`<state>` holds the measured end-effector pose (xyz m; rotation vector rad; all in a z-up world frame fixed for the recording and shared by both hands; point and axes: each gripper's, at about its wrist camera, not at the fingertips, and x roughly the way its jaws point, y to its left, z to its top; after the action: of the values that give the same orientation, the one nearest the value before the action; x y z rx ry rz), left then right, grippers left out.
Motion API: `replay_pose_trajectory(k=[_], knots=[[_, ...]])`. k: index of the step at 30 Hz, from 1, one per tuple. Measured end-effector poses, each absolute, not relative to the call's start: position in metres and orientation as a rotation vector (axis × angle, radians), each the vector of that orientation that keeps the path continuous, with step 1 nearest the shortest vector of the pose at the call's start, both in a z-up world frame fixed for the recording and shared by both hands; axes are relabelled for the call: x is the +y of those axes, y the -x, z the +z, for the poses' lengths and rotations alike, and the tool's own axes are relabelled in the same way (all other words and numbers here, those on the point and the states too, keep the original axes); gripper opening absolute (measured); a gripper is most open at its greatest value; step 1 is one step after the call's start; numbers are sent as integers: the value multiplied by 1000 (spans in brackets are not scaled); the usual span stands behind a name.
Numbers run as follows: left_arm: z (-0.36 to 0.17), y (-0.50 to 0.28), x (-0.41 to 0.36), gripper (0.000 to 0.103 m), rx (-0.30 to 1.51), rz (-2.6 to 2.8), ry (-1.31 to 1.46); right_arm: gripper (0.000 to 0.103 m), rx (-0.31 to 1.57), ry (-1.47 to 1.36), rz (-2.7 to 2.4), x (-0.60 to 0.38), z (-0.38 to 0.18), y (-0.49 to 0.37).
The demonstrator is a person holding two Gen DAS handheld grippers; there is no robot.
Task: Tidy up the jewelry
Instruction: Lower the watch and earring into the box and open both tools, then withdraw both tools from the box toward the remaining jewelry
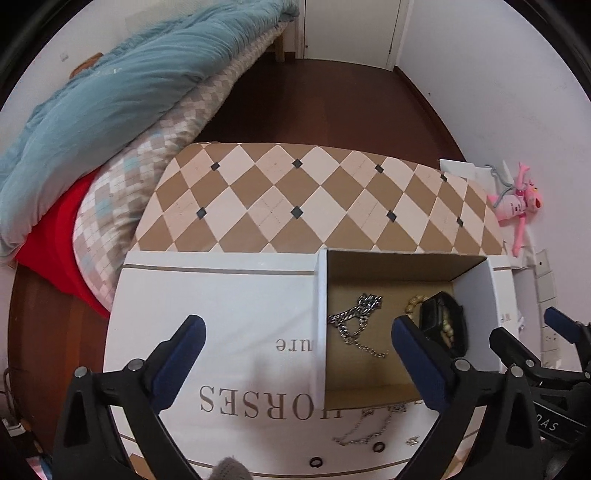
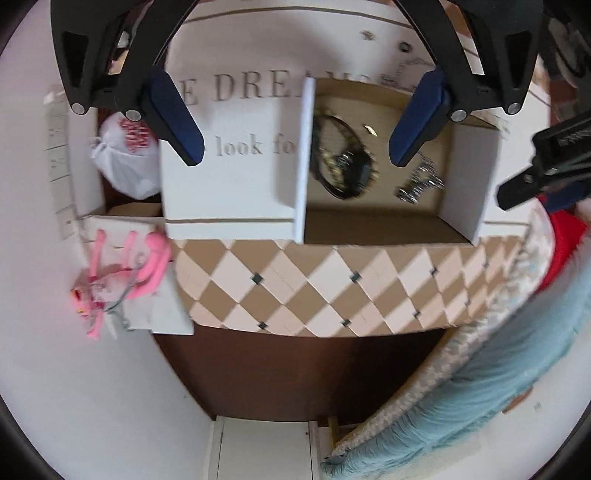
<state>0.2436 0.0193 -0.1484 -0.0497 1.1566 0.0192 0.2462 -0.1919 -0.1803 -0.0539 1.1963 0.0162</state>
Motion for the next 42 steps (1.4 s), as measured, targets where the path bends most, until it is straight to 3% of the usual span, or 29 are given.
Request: replay_pose_trajectory(k=[24, 29, 36, 39, 40, 41, 42], knots=[[-108, -177, 18, 103, 1062, 18, 22, 103, 1097, 36, 20, -181, -136, -174], [-131, -140, 21, 103, 1068, 30, 3, 103, 1148, 37, 47, -176, -169, -143], [-198, -115, 21, 102, 1209, 52, -20, 102, 1230, -19, 59, -178, -221, -112], [-221, -110, 17, 102, 1245, 66, -24, 89, 1250, -50, 54, -181, -237, -107], [-228, -109, 16, 102, 1259, 68, -19, 76, 1261, -61, 52, -183, -242, -106], [-234, -109, 15, 98, 1272, 68, -16, 67, 1269, -64, 49, -184, -244, -106], [-239, -109, 15, 89, 1280, 65, -10, 66, 1275, -69, 49, -185, -247, -105]])
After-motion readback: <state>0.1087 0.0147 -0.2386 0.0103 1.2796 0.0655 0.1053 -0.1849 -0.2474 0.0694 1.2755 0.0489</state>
